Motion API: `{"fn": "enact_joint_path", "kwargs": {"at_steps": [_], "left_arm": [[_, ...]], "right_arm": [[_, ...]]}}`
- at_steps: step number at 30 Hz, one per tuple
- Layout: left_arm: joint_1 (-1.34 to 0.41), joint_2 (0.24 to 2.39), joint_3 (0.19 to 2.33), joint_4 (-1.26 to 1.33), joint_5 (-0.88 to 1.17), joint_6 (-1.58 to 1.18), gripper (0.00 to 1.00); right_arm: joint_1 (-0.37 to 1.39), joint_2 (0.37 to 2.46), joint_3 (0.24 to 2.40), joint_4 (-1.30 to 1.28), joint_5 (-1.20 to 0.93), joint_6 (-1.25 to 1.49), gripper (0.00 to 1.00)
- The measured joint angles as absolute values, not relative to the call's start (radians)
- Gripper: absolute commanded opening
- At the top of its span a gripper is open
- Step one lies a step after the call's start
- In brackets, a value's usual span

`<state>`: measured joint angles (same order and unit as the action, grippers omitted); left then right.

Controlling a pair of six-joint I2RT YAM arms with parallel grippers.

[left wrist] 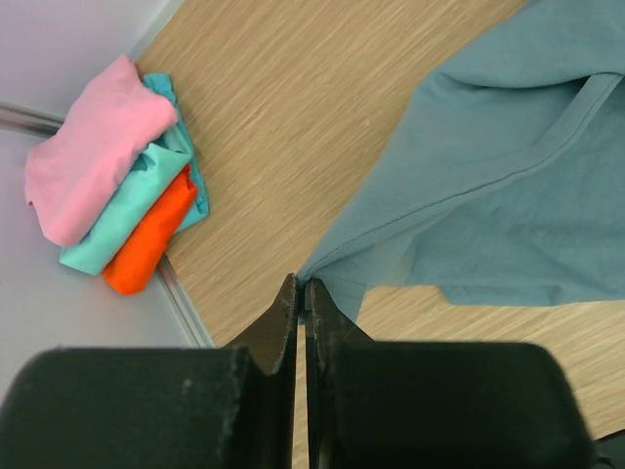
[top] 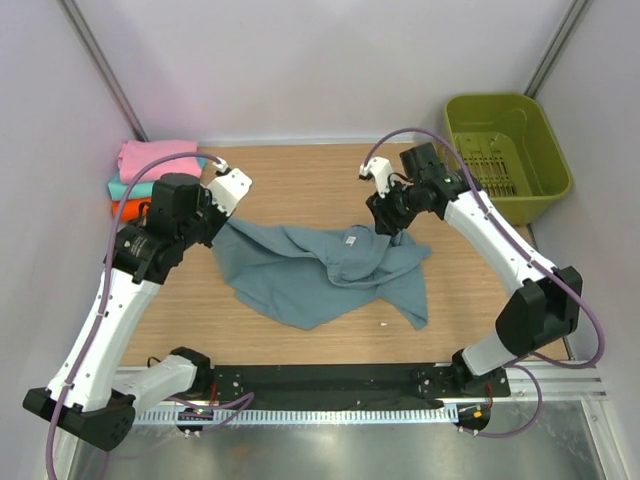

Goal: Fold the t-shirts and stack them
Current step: Flatten the tshirt out

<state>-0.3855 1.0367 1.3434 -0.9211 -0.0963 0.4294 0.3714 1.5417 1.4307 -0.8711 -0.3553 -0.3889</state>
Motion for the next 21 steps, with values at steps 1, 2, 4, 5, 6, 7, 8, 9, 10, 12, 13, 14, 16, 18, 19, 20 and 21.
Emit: {"fn": "enact_joint_path", "kwargs": {"at_steps": [1,2,4,5,6,7,8,9,10,12,13,14,16,18,19,20,21], "left_arm": [[-0.385,1.037,1.343,-0.924,-0.096,0.427,0.00],[-0.385,1.036,1.343,-0.925,-0.096,0.426,0.00],[-0.383,1.036,1.343,-0.926,-0.100,0.426,0.00],[-0.382,1.036,1.343,-0.926,-0.103,0.426,0.00],[-0.381,1.036,1.343,-0.926,-0.105,0.427,0.00],[-0.377,1.036,1.343,-0.926,-0.107,0.427,0.00],[-0.375,1.036,1.343,-0.926,-0.109,0.427,0.00],[-0.373,1.036,1.343,-0.926,-0.111,0.427,0.00],[-0.370,1.037,1.343,-0.926,-0.112,0.426,0.00],[-0.366,1.040,1.343,-0.927,-0.112,0.426,0.00],[-0.363,1.045,1.344,-0.928,-0.112,0.425,0.00],[-0.359,1.050,1.346,-0.929,-0.112,0.425,0.00],[-0.353,1.062,1.354,-0.935,-0.112,0.424,0.00],[-0.347,1.071,1.357,-0.934,-0.112,0.422,0.00],[-0.344,1.073,1.357,-0.935,-0.112,0.422,0.00],[-0.342,1.074,1.357,-0.936,-0.112,0.422,0.00],[-0.337,1.074,1.357,-0.936,-0.112,0.422,0.00]], "right_arm": [[0.379,1.533,1.429,-0.871,-0.355,-0.450,0.49],[0.384,1.513,1.407,-0.866,-0.350,-0.511,0.49],[0.386,1.454,1.311,-0.844,-0.322,-0.650,0.51],[0.386,1.407,1.234,-0.810,-0.303,-0.721,0.52],[0.386,1.361,1.155,-0.789,-0.279,-0.791,0.52],[0.385,1.317,1.078,-0.776,-0.258,-0.855,0.52],[0.384,1.275,1.003,-0.757,-0.237,-0.913,0.52],[0.382,1.244,0.940,-0.748,-0.219,-0.961,0.53],[0.378,1.222,0.885,-0.729,-0.202,-1.000,0.53],[0.368,1.213,0.820,-0.706,-0.181,-1.047,0.54],[0.360,1.214,0.797,-0.683,-0.172,-1.061,0.55],[0.348,1.215,0.775,-0.651,-0.160,-1.072,0.55],[0.322,1.219,0.752,-0.591,-0.146,-1.084,0.56],[0.294,1.236,0.746,-0.530,-0.134,-1.089,0.56],[0.278,1.251,0.746,-0.494,-0.131,-1.089,0.56],[0.266,1.266,0.747,-0.469,-0.130,-1.089,0.56],[0.250,1.290,0.748,-0.438,-0.125,-1.089,0.56]]}}
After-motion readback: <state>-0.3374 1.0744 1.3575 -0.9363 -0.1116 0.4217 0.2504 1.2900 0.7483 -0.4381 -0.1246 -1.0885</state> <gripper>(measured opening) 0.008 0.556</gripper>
